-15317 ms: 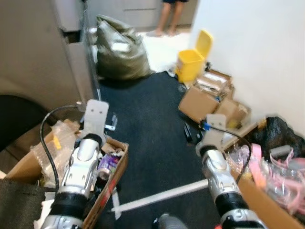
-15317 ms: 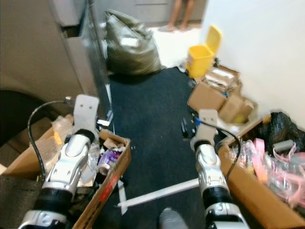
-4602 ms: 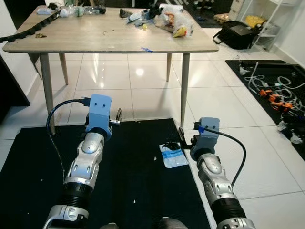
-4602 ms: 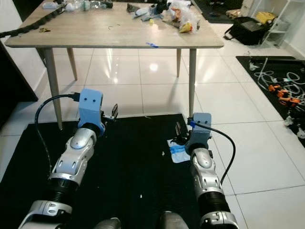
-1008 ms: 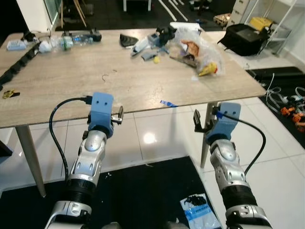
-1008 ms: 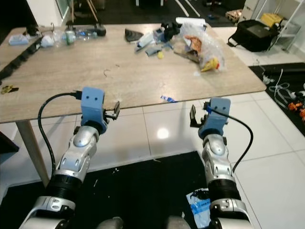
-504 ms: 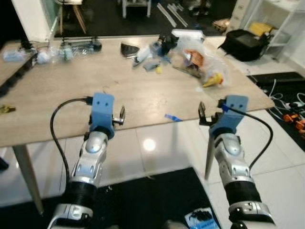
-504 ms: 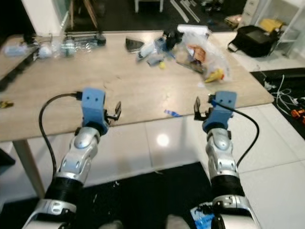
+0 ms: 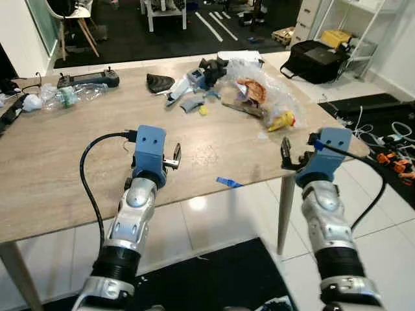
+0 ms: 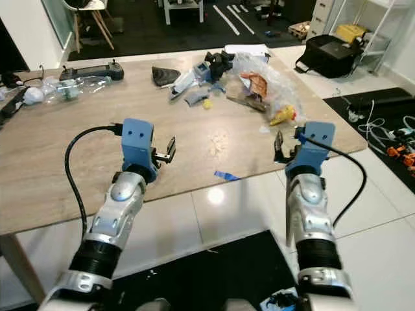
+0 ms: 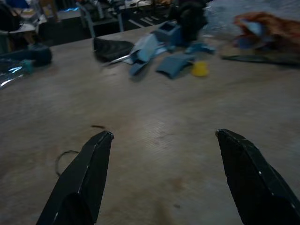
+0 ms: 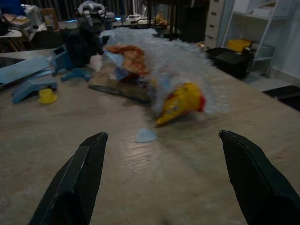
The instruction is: Picking trash to rubbish bin
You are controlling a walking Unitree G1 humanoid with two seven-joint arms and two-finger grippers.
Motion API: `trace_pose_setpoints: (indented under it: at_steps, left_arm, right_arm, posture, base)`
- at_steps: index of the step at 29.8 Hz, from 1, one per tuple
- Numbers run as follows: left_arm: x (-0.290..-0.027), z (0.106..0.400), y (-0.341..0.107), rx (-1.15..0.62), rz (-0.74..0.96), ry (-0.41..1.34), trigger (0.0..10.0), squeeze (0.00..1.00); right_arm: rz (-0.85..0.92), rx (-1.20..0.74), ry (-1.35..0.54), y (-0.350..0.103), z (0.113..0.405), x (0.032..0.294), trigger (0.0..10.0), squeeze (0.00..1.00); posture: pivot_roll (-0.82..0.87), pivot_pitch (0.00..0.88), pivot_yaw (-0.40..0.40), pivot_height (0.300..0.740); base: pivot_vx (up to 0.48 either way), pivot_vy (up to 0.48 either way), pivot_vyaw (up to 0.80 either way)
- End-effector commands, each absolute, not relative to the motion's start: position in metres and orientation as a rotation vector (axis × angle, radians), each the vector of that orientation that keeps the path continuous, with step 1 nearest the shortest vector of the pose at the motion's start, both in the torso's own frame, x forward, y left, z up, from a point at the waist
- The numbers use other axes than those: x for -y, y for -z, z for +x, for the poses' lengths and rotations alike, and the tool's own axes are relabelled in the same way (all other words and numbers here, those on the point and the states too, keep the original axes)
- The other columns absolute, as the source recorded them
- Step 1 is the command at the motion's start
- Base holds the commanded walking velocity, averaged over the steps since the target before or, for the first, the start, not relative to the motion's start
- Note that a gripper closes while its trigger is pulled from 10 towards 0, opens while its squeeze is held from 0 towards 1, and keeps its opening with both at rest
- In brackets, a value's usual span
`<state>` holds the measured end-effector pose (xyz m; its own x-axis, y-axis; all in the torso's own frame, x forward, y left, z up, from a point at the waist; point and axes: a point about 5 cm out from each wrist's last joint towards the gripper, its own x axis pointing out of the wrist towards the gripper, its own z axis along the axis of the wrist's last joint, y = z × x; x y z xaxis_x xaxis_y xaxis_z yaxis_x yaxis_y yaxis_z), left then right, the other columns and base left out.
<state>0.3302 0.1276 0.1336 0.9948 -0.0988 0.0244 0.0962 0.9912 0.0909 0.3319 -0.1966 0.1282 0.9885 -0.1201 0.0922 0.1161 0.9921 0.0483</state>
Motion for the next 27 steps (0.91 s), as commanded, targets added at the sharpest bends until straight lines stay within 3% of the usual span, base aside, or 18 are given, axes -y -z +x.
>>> trace_pose_setpoints:
  at_steps: [1,27]
  left_arm:
    - [-0.1256,0.3304,-0.1333,0.020,0.088,0.106,10.0,0.01]
    - [-0.1174,0.3303,-0.1343,0.025,0.095,0.140,10.0,0.01]
  right_arm:
    - [0.038,0.094,0.138,-0.1292,0.3310,0.2030,10.0,0.00]
    - [0.029,0.098,0.127,-0.1316,0.3320,0.2031,10.0,0.00]
  posture:
    - [-0.12,0.000,-0.024,0.740]
    - [-0.12,0.000,-0.025,0.740]
  base:
    - [0.296,0.000,0.00]
    - [0.296,0.000,0.00]
